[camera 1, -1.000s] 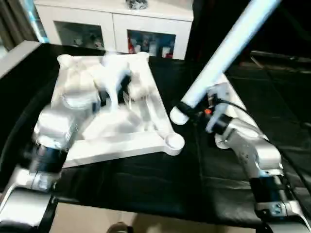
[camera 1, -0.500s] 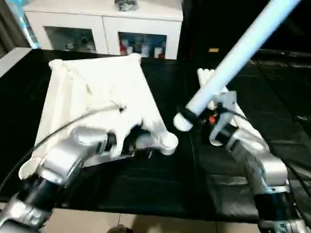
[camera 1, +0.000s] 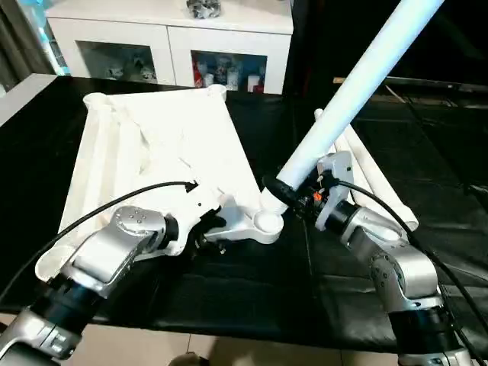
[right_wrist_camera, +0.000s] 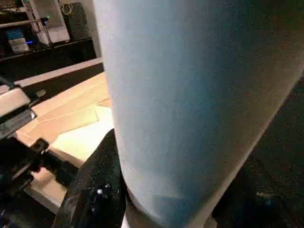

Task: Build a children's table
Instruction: Insert table leg to table base

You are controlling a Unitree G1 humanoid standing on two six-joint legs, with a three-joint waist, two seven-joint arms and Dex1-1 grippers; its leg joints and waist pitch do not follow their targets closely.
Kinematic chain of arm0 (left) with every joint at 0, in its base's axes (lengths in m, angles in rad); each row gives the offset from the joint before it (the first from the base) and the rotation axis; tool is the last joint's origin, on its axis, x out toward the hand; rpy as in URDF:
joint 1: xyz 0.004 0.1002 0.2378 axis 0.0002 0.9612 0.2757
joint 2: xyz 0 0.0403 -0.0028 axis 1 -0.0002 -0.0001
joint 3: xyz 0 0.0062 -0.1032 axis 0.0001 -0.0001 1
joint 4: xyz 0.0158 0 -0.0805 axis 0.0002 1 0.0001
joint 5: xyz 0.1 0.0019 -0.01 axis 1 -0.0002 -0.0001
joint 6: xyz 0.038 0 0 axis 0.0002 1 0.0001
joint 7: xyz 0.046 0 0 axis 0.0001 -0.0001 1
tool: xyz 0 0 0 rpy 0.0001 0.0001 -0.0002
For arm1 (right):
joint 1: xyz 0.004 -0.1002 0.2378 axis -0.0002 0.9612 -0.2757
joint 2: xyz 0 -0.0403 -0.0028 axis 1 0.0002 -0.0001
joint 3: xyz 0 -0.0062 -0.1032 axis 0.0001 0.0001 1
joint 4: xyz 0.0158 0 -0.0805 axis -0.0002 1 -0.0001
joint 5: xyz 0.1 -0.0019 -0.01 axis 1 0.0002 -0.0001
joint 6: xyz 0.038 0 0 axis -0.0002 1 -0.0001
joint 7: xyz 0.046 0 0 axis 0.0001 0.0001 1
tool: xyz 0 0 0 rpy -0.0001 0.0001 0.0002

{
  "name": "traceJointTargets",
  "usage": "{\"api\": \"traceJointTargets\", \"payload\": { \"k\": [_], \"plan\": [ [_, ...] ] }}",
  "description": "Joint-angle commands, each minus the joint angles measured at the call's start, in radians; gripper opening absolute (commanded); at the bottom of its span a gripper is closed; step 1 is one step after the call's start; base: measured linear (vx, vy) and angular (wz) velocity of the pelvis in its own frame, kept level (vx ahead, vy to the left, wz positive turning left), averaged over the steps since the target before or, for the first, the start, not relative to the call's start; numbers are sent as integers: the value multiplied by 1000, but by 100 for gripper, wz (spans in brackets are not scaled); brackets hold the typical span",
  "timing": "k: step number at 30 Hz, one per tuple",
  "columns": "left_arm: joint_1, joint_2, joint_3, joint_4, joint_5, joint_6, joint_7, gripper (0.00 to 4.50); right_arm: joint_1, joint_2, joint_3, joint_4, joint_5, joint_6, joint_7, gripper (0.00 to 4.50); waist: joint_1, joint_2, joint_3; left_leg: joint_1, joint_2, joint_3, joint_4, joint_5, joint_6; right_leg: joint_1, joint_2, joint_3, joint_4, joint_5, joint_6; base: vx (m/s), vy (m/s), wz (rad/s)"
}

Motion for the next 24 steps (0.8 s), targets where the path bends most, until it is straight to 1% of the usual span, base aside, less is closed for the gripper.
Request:
{"api": "traceJointTargets", "payload": {
  "k": [1,3,4,5,6,7,8,9,10,11,13,14,17,18,19,20,22,23,24],
  "plan": [
    [-21,-5,6,26,17,-27,-18,250,2,-10,6,-30,11,16,10,194,-2,9,-72,37,56,-31,-76,-210,-48,26,-82,48,-75,-136,-176,0,0,0],
    [-28,-12,11,43,19,-43,-34,231,4,-11,8,-32,9,19,12,194,-3,12,-72,39,57,-31,-76,-217,-52,25,-83,47,-74,-138,-177,0,0,0],
    [-31,-14,13,49,21,-47,-37,231,5,-11,7,-33,8,20,13,194,-3,13,-72,39,57,-31,-76,-218,-52,25,-83,48,-75,-134,-178,0,0,0],
    [-32,-15,13,52,22,-49,-39,221,5,-11,7,-33,8,20,13,194,-2,11,-73,38,57,-31,-75,-217,-53,26,-83,48,-73,-123,-182,0,0,0],
    [-40,-18,13,67,28,-61,-48,209,7,-12,7,-35,7,20,14,194,-2,12,-73,38,57,-31,-75,-215,-52,26,-83,47,-74,-117,-185,0,0,0],
    [-42,-19,13,70,29,-63,-49,209,7,-12,7,-35,7,20,14,194,-1,13,-73,38,56,-31,-75,-217,-51,26,-84,48,-74,-117,-186,0,0,0],
    [-46,-20,12,78,31,-70,-56,197,9,-14,9,-36,4,19,16,194,-2,12,-73,38,57,-32,-76,-220,-53,27,-83,47,-72,-113,-189,0,0,0],
    [-50,-19,7,85,34,-75,-64,188,11,-17,12,-37,2,16,18,194,-2,12,-73,39,57,-31,-76,-223,-54,26,-83,47,-72,-115,-190,0,0,0],
    [-56,-17,-1,94,40,-84,-77,188,13,-20,15,-39,0,12,22,194,-2,15,-73,39,57,-32,-76,-225,-53,26,-83,46,-73,-120,-190,0,0,0],
    [-65,-15,-17,112,48,-100,-101,183,15,-17,15,-37,-10,-13,14,194,-2,16,-72,40,58,-33,-77,-233,-57,26,-83,47,-75,-128,-187,0,0,0],
    [-66,-16,-19,115,49,-101,-104,175,15,-15,14,-34,-15,-25,10,194,-3,14,-73,39,57,-32,-77,-235,-59,27,-85,48,-74,-129,-186,0,0,0],
    [-70,-17,-22,119,51,-103,-110,154,15,-16,17,-34,-12,-29,20,194,-2,16,-74,40,59,-33,-76,-233,-60,27,-86,48,-73,-120,-190,0,0,0],
    [-78,-18,-28,133,58,-105,-131,141,23,-18,26,-39,-17,-35,28,194,-3,16,-74,40,58,-32,-75,-226,-54,27,-84,47,-71,-92,-199,0,0,0],
    [-79,-17,-32,138,62,-106,-140,131,25,-20,31,-37,-26,-44,28,194,-2,17,-73,39,58,-32,-76,-228,-53,27,-84,47,-72,-96,-200,0,0,0],
    [-79,-15,-37,140,66,-110,-148,131,26,-17,31,-33,-26,-53,32,194,-2,17,-73,40,58,-32,-76,-232,-54,27,-84,47,-72,-102,-200,0,0,0],
    [-78,-13,-41,144,69,-110,-154,113,26,-14,28,-31,-22,-49,30,194,-2,17,-73,40,59,-32,-76,-237,-55,27,-85,47,-73,-108,-201,0,0,0],
    [-79,-14,-40,152,72,-114,-158,107,25,-19,31,-29,-23,-47,37,194,-2,17,-73,41,59,-33,-77,-245,-58,27,-85,47,-73,-114,-202,0,0,0],
    [-80,-16,-38,159,78,-120,-163,92,24,-22,34,-28,-24,-50,40,194,-3,15,-73,40,59,-33,-77,-244,-57,28,-86,47,-73,-113,-203,0,0,0],
    [-81,-17,-37,160,79,-121,-164,81,24,-23,35,-28,-24,-51,41,194,-3,16,-74,40,59,-32,-76,-240,-55,28,-86,48,-72,-107,-204,0,0,0]
  ]
}}
